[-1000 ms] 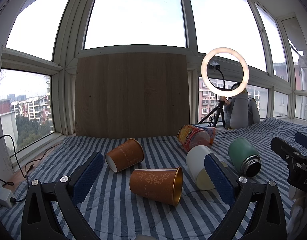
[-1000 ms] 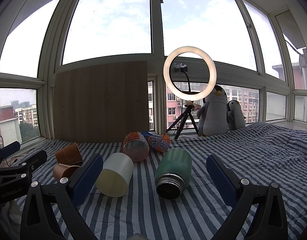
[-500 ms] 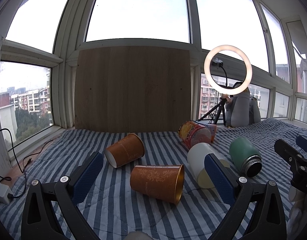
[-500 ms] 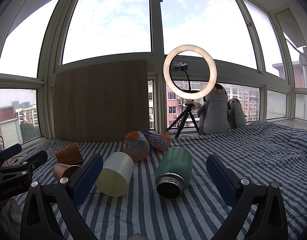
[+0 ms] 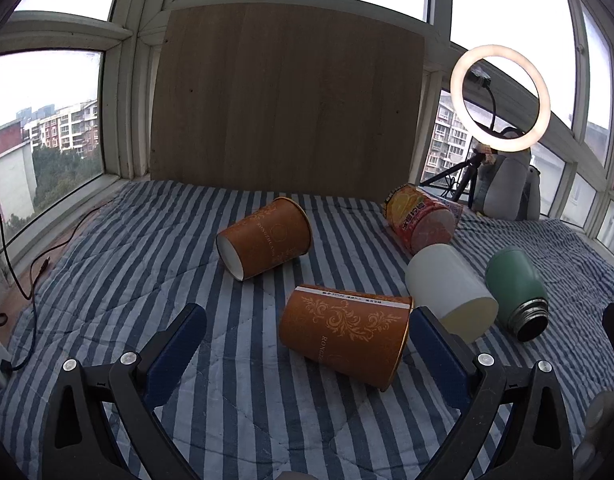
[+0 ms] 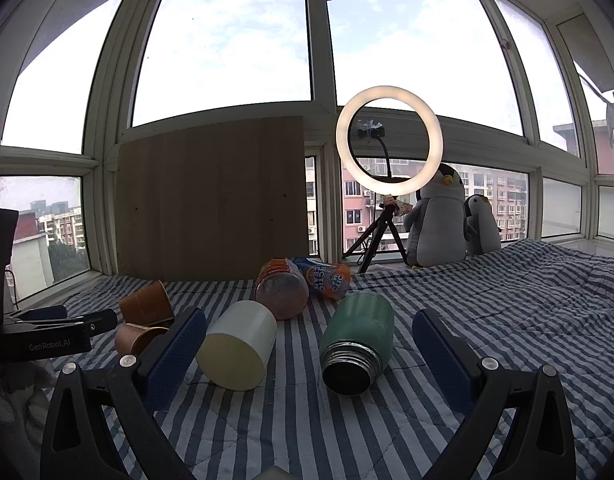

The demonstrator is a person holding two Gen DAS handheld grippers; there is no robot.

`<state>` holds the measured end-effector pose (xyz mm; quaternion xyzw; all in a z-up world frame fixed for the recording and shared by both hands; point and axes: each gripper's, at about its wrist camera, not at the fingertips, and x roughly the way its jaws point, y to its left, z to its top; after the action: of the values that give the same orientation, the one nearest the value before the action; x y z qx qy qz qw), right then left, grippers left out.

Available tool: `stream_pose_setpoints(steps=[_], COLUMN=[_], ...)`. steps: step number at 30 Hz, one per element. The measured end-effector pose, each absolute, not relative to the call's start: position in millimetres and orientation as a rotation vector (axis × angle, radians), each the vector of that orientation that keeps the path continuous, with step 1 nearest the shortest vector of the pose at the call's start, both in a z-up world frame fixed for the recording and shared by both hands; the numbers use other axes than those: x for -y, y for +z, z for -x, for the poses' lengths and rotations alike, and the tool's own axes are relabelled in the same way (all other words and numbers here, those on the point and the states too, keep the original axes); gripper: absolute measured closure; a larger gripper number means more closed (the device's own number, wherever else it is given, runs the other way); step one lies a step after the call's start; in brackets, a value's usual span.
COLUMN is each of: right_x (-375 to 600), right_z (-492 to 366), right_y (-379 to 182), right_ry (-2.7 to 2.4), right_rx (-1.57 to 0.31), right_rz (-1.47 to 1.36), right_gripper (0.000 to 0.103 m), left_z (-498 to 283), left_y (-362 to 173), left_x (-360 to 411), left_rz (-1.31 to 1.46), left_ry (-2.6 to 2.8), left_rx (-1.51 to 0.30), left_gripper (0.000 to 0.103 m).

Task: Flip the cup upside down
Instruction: 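Move the left tool to the orange cup lying on its side and close on it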

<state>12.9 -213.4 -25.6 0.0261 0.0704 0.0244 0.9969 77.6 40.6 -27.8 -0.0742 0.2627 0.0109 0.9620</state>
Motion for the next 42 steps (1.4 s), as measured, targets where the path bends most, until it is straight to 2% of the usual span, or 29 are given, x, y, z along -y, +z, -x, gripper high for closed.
stream_pose_setpoints(steps=[7,15,23,28,33,38,42], right_x=[212,209,212,207,208,210,209], right_z=[-11,-10,-14,-11,-14,-16,-16], right_y=[-26,-26,-27,-27,-27,-28,-27], right_ry=[0.071,0.081,0.081,0.093,0.091,0.091,0.091], right_rx=[-0.135,-0.133,-0.152,-0.147,-0.159,-0.172,-0.174], right_rz=[-0.045,-0.037,-0.056,-0.031,-0.042,-0.049,-0.046], right_gripper=[0.001,0.001,0.001,0.001,0.001,0.001,0.001], left_z=[-104,-120,-143,-147,-163,-168,-171], left_y=[-28,-18,-1,-13,-34,-43,-43], left_x=[-66,-83,-65,-84,-101,-104,-101], left_rz=[0.227,0.285,-0.115,0.02,0.277,0.368,0.394], left_ry=[0.031,0.041,-0.073,-0.175,-0.261,-0.313,-0.345], left_rx=[-0.7,-0.77,-0.845,-0.894,-0.957,-0.947,-0.931], left_gripper=[0.0,0.001,0.001,0.003,0.026,0.033,0.045])
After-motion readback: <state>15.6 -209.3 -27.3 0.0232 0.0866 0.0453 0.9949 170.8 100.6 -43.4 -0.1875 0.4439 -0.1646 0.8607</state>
